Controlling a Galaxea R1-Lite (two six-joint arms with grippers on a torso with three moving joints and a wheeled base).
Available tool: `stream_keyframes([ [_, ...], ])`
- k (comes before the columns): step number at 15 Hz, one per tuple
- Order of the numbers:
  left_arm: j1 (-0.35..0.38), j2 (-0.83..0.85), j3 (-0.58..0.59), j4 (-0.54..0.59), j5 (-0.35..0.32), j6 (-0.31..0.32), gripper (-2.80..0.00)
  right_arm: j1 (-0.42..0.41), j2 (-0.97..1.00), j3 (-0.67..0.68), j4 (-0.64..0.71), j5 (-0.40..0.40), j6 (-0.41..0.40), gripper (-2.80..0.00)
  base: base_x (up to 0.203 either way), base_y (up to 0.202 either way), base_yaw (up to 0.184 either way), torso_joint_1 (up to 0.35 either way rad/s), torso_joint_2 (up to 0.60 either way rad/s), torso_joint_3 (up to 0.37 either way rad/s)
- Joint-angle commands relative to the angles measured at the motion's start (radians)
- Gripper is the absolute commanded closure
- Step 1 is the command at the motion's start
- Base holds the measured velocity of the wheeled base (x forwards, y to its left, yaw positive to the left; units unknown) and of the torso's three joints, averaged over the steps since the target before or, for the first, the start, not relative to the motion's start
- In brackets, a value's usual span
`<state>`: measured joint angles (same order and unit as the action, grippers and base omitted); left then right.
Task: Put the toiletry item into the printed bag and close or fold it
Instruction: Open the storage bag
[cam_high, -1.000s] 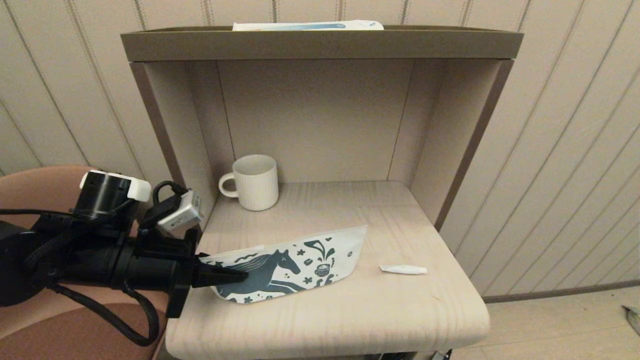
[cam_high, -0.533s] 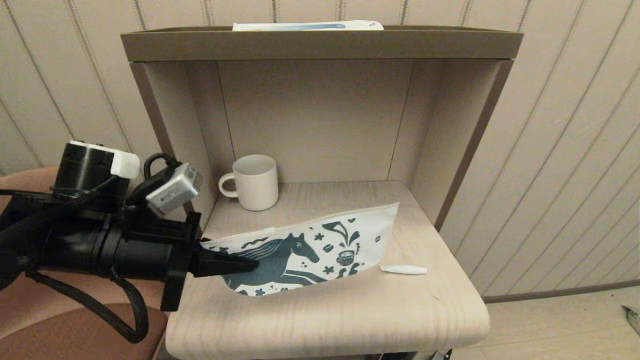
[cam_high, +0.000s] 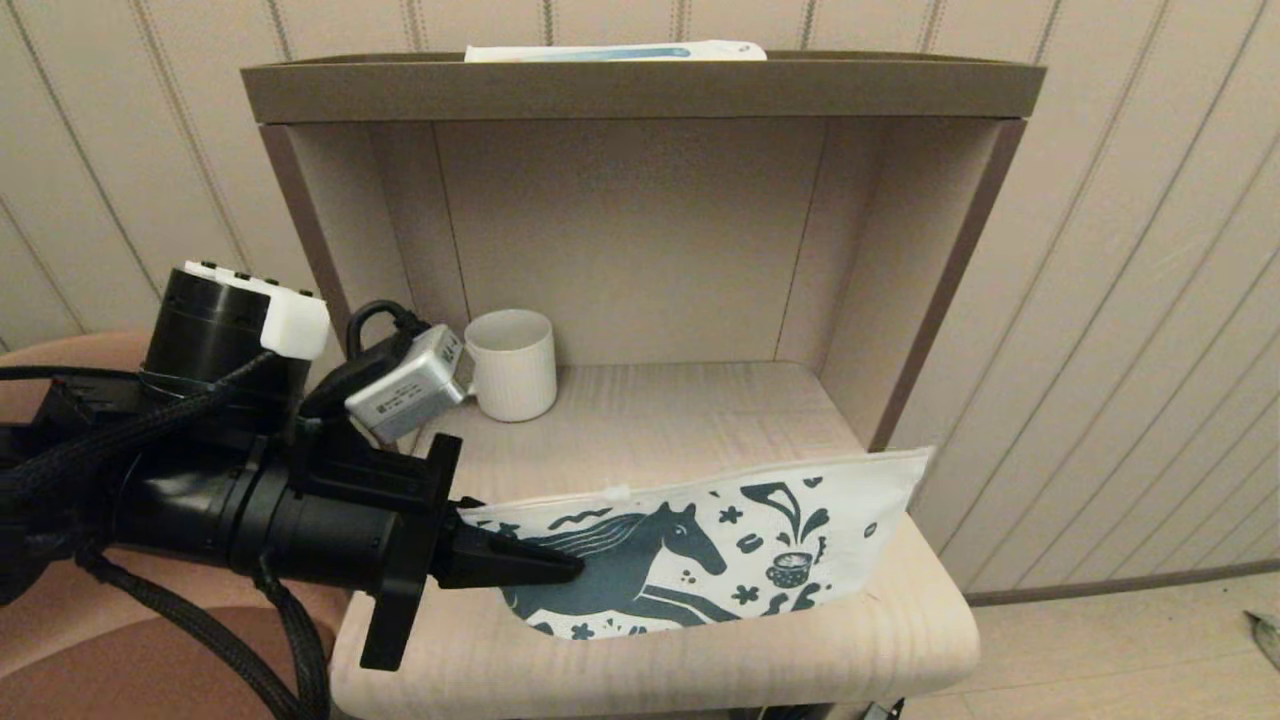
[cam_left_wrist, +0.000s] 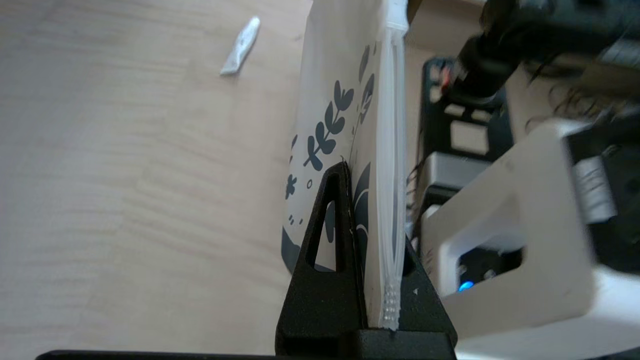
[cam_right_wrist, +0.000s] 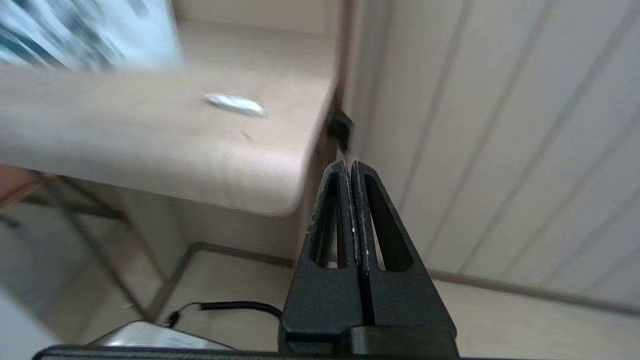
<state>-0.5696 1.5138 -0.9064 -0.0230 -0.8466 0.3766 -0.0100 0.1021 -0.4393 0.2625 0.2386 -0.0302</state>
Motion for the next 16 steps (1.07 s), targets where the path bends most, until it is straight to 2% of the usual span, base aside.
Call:
stream_keyframes([
  [1, -0.007, 0.01, 0.012, 0.006, 0.019, 0.029, 0.0, 0.009, 0.168, -0.099, 0.008, 0.043, 0.001, 0.0, 0.0, 0.0, 0.0, 0.0, 0.0, 0.0],
  [4, -0.024, 0.011, 0.007, 0.074, 0.063, 0.125, 0.0, 0.044, 0.402, -0.233, 0.023, 0.132, 0.002, 0.0, 0.0, 0.0, 0.0, 0.0, 0.0, 0.0],
  [6, -0.027, 0.007, -0.002, 0.075, 0.063, 0.14, 0.0, 0.101, 0.567, -0.327, 0.036, 0.173, 0.001, 0.0, 0.0, 0.0, 0.0, 0.0, 0.0, 0.0],
  [8, -0.031, 0.002, -0.023, 0.077, 0.062, 0.146, 0.0, 0.217, 0.731, -0.48, 0.093, 0.198, 0.001, 0.0, 0.0, 0.0, 0.0, 0.0, 0.0, 0.0],
  [9, -0.041, 0.004, -0.048, 0.083, 0.061, 0.148, 0.0, 0.314, 0.804, -0.567, 0.141, 0.208, 0.002, 0.0, 0.0, 0.0, 0.0, 0.0, 0.0, 0.0],
  [10, -0.055, 0.006, -0.084, 0.119, 0.062, 0.149, 0.0, 0.42, 0.879, -0.653, 0.199, 0.216, 0.002, 0.0, 0.0, 0.0, 0.0, 0.0, 0.0, 0.0],
  [12, -0.071, 0.004, -0.156, 0.232, 0.063, 0.153, 0.0, 0.562, 0.994, -0.808, 0.302, 0.224, 0.002, 0.0, 0.0, 0.0, 0.0, 0.0, 0.0, 0.0],
  [16, -0.146, 0.057, -0.233, 0.333, 0.086, 0.177, 0.0, 0.646, 1.159, -0.99, 0.414, 0.262, -0.049, 0.0, 0.0, 0.0, 0.0, 0.0, 0.0, 0.0],
])
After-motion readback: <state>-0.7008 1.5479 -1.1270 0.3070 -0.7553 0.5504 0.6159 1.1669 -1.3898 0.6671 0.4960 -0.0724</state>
